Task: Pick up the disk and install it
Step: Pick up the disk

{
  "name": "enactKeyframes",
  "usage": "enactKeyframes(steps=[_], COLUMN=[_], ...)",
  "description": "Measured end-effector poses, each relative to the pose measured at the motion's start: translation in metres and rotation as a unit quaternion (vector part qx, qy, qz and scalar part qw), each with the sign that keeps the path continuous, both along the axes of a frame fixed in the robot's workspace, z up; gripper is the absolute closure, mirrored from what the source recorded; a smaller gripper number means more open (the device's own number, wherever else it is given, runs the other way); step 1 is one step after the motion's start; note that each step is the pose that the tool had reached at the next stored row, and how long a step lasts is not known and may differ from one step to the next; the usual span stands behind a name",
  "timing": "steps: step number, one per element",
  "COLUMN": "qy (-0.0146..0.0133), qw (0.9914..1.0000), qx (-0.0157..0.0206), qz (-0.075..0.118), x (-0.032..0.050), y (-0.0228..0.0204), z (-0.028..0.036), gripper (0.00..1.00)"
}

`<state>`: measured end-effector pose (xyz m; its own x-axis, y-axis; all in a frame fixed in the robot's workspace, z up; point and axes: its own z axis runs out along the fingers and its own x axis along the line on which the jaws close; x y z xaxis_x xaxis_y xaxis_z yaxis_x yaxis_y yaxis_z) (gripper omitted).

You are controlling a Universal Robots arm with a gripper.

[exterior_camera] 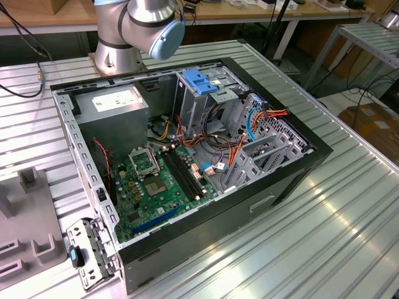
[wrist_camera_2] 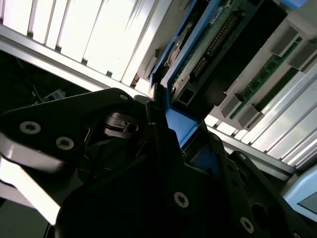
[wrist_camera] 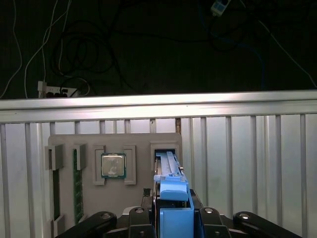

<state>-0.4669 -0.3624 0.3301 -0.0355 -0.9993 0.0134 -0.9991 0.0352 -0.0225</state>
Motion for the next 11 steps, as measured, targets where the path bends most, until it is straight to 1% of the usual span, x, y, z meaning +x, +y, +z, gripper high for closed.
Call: enactKeyframes(steps=[11], qy=[0.0001], qw=[1.00000], qx=[0.0005], qz=[0.000], x=[0.0000], y=[0.0000], z=[0.0043], gripper=[0.63])
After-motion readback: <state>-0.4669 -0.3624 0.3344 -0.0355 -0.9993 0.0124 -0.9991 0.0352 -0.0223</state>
